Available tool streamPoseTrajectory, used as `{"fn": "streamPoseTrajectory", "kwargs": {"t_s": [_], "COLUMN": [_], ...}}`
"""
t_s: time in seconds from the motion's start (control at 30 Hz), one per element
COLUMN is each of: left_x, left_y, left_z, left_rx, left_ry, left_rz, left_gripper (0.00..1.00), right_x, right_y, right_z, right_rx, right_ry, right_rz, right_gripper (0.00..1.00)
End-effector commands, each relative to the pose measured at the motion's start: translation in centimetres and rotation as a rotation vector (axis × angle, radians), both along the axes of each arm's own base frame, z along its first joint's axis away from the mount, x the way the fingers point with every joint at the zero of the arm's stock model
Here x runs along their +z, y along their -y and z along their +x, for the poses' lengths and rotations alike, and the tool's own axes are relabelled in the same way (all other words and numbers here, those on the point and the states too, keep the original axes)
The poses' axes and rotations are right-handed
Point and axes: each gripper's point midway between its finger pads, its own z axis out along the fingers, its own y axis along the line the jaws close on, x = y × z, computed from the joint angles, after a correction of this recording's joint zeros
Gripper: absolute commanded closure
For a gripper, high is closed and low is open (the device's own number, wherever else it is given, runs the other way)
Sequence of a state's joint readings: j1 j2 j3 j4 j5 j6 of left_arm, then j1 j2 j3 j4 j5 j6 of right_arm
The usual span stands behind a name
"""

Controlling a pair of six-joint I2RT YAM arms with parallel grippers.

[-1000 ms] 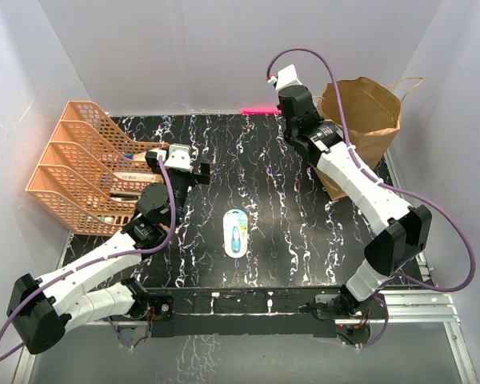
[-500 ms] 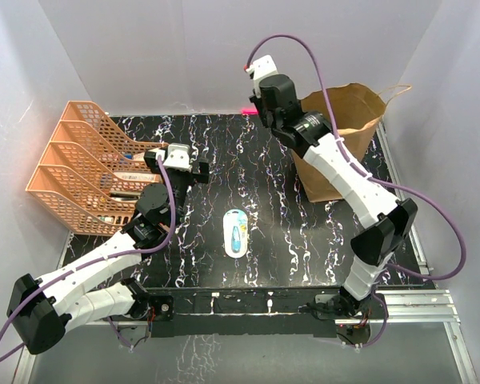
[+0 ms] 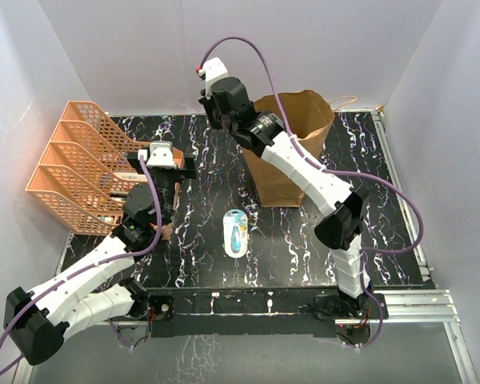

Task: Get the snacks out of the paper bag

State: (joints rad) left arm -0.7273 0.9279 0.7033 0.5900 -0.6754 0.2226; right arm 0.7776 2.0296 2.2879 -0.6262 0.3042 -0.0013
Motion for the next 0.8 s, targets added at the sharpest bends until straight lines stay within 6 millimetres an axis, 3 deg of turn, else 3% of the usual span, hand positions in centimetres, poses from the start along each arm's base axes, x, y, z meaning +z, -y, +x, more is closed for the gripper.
{"fn": "streamPoseTrajectory", "kwargs": {"t_s": [0.0, 0.33, 0.5, 0.7, 0.77], "left_x": [2.6, 4.1, 3.9, 3.4, 3.2], "left_y": [-1.8, -4.7, -5.5, -5.4, -5.4], "left_z": [-0.8, -1.9, -1.7, -1.1, -1.0], "left_rx": [0.042, 0.112, 0.144, 0.154, 0.161], "left_ry": [0.052, 0.095, 0.092, 0.068, 0.053], "left_rz": [-0.074, -0.118, -0.115, -0.103, -0.100], "left_gripper": [0.02, 0.02, 0.02, 0.02, 0.02], "right_x": [7.4, 10.7, 12.2, 11.2, 11.0], "right_y": [-4.0, -9.0, -9.5, -9.4, -8.6], "right_z": [-0.5, -2.2, -2.3, -2.5, -2.7], "right_rx": [0.097, 0.220, 0.239, 0.245, 0.226], "right_ry": [0.122, 0.142, 0.178, 0.162, 0.162], "right_rz": [0.296, 0.532, 0.590, 0.568, 0.546], "right_gripper": [0.92, 0.92, 0.92, 0.92, 0.87]}}
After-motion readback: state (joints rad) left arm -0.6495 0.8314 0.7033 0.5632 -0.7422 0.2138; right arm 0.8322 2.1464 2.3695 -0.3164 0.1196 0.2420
